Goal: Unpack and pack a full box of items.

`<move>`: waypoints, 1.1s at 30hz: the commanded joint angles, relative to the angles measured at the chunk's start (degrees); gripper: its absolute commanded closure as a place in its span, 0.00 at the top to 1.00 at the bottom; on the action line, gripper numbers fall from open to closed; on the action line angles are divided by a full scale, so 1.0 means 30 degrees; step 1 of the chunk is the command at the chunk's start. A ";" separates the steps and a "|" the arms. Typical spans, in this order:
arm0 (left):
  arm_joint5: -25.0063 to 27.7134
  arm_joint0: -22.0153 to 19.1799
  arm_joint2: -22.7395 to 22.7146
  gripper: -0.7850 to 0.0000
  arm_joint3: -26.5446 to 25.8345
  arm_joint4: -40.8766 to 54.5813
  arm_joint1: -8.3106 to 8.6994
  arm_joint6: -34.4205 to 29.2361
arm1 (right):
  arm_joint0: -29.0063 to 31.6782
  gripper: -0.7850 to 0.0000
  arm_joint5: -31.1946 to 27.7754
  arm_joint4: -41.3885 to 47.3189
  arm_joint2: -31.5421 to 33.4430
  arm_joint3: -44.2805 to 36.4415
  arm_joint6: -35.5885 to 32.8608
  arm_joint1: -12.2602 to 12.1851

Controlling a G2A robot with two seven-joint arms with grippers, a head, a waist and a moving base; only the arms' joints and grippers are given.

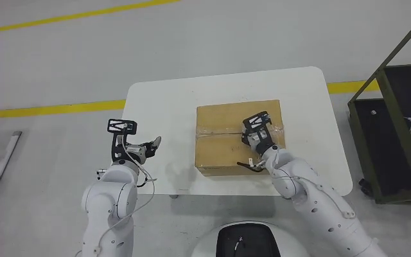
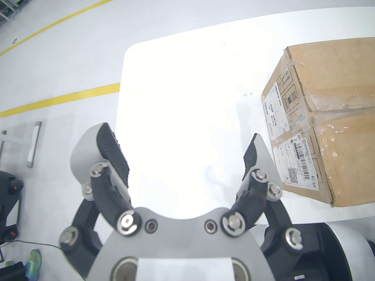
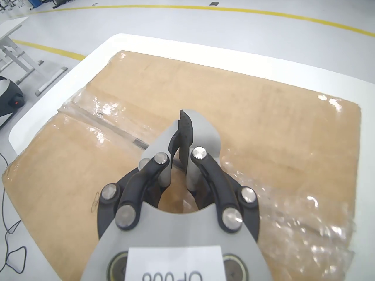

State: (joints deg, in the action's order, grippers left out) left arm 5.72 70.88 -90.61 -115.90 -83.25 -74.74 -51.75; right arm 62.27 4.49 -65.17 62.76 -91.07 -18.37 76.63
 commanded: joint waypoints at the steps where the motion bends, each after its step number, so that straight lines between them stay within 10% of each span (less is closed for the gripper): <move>1: 0.0000 0.0000 0.0000 1.00 0.0000 0.0000 0.0000 0.0000 | 0.0232 0.00 -0.0132 -0.0152 0.0536 -0.0347 -0.0273 -0.0096; 33: -0.0006 0.0586 -0.0016 1.00 -0.0054 0.0797 0.0021 0.1257 | 0.4053 0.00 -0.0903 -0.0623 0.5256 -0.3745 -0.1082 -0.0854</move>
State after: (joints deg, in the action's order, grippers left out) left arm 5.66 72.48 -90.63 -115.99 -81.67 -74.67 -48.49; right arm 74.39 1.60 -67.47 78.41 -102.62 -21.75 74.05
